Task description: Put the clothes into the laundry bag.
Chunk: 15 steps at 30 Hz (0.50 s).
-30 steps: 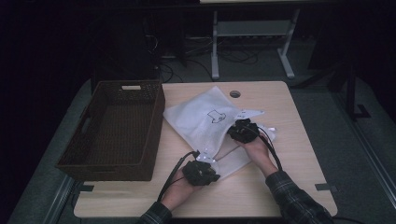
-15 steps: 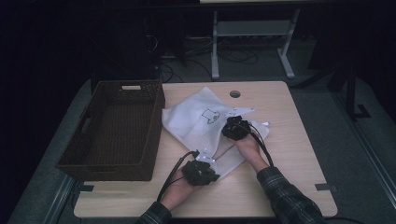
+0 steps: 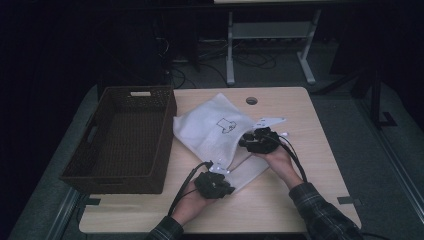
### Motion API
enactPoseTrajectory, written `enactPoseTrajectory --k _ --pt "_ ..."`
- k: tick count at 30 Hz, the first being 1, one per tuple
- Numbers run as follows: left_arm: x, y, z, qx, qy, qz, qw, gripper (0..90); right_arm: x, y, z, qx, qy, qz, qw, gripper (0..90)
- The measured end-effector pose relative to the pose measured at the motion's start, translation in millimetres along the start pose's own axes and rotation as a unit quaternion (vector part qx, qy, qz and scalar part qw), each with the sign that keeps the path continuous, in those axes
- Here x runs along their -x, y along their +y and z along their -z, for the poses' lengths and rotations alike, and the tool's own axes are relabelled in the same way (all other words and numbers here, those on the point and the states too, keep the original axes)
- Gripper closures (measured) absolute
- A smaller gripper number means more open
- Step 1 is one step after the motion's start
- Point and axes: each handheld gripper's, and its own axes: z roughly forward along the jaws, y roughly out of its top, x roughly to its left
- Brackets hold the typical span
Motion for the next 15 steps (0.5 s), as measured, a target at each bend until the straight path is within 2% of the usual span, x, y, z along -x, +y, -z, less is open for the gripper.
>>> enactPoseTrajectory --k 3,6,8,12,15 --pt "0.0 0.0 0.5 0.000 0.000 0.000 1.0000 83.9 7.1 -5.1 13.4 0.000 -0.004 -0.001 1.0000 58.6" --pt "-0.4 -0.1 1.1 0.001 -0.001 0.001 1.0000 83.9 17.8 -11.2 26.9 -0.002 -0.018 -0.003 0.9998 56.0" --pt "-0.7 -0.1 1.6 0.001 -0.001 0.001 1.0000 83.9 28.4 -15.7 35.4 -0.003 -0.035 -0.004 0.9994 54.5" --pt "-0.7 0.1 1.6 0.000 -0.001 0.001 1.0000 83.9 55.8 -25.7 49.0 -0.011 -0.067 -0.021 0.9975 50.4" --pt "-1.1 0.1 1.6 0.000 -0.002 0.002 1.0000 83.7 73.5 -34.6 54.4 -0.017 -0.081 -0.034 0.9960 48.0"
